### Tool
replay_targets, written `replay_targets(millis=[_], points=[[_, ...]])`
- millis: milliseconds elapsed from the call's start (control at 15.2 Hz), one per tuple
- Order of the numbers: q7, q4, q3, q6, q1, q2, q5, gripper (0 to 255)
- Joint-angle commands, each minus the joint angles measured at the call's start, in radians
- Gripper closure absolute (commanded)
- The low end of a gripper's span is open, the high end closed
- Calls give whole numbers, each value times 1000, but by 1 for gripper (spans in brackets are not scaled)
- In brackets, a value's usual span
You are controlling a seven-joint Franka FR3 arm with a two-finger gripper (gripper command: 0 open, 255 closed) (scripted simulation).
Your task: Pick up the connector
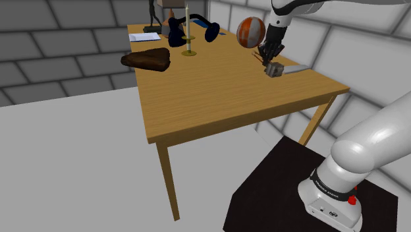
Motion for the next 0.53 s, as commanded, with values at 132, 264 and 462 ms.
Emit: replay_targets(millis=[132, 264, 462], points=[[2, 56, 3, -55, 2, 2, 1, 255], [2, 84, 3, -81, 2, 3, 2, 255], [2, 101, 3, -97, 2, 4, 2, 255]])
